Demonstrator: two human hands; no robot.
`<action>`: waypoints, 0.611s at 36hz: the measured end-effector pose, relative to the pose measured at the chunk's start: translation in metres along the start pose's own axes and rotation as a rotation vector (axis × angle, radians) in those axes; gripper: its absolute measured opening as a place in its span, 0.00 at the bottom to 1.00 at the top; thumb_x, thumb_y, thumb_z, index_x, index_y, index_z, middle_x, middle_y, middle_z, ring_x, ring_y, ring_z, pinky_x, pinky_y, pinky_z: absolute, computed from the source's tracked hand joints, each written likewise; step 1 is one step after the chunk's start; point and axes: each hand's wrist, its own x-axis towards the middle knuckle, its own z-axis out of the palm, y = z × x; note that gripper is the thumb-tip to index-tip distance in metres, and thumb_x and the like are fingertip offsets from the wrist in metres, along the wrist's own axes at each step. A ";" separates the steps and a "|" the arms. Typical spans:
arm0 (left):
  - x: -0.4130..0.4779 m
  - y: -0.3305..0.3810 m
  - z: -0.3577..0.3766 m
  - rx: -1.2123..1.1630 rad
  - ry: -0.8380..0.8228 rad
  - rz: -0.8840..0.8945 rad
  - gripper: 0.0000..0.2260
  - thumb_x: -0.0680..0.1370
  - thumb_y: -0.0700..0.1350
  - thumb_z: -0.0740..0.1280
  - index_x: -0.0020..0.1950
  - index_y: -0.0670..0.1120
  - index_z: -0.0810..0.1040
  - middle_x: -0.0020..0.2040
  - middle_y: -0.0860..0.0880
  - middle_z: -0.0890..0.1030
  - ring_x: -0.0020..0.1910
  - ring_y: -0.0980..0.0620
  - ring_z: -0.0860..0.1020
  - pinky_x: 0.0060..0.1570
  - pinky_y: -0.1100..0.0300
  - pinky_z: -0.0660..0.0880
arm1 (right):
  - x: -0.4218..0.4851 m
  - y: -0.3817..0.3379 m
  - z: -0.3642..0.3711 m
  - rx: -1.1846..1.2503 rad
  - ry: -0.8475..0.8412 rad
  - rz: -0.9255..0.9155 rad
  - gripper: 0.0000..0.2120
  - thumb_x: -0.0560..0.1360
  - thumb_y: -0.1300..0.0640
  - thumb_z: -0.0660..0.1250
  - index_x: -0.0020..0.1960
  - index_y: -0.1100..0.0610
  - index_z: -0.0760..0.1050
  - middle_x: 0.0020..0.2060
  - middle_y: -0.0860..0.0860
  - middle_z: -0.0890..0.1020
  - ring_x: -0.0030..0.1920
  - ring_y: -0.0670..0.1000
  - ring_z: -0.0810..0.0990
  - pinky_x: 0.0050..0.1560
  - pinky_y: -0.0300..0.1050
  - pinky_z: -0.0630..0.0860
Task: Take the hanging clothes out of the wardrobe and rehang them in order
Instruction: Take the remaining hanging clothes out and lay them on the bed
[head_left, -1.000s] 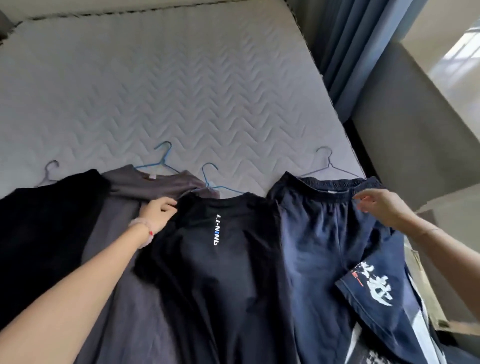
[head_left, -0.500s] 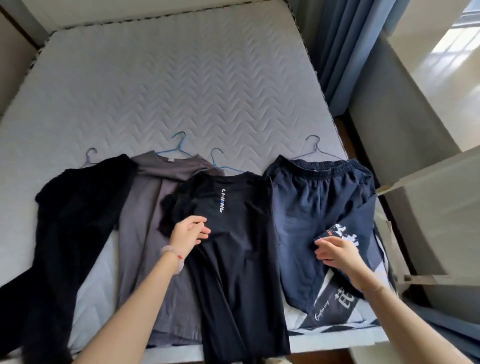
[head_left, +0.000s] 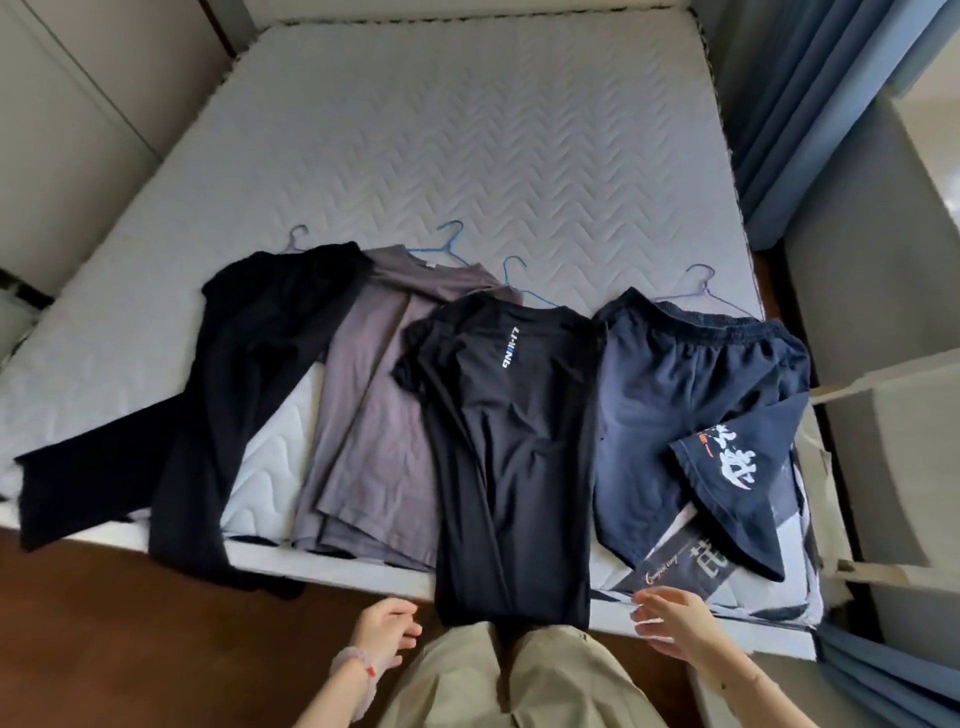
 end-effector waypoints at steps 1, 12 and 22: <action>0.000 -0.009 -0.003 0.014 0.016 -0.001 0.08 0.77 0.37 0.61 0.44 0.45 0.78 0.36 0.45 0.80 0.33 0.50 0.75 0.34 0.61 0.67 | -0.001 0.002 0.002 -0.018 -0.004 -0.001 0.07 0.76 0.63 0.63 0.42 0.61 0.77 0.34 0.56 0.79 0.34 0.53 0.77 0.36 0.40 0.68; 0.032 -0.052 -0.032 0.173 0.033 0.098 0.12 0.69 0.33 0.68 0.34 0.50 0.80 0.28 0.54 0.82 0.40 0.48 0.82 0.49 0.58 0.77 | 0.001 -0.025 0.027 -0.106 0.010 -0.065 0.06 0.75 0.63 0.64 0.42 0.62 0.78 0.31 0.56 0.80 0.30 0.53 0.77 0.35 0.40 0.67; 0.085 0.001 -0.098 0.260 -0.017 0.188 0.11 0.70 0.37 0.68 0.34 0.53 0.78 0.29 0.52 0.80 0.32 0.53 0.77 0.37 0.65 0.71 | 0.009 -0.112 0.098 -0.078 0.049 -0.197 0.07 0.77 0.65 0.61 0.45 0.62 0.77 0.34 0.57 0.80 0.33 0.54 0.77 0.33 0.39 0.67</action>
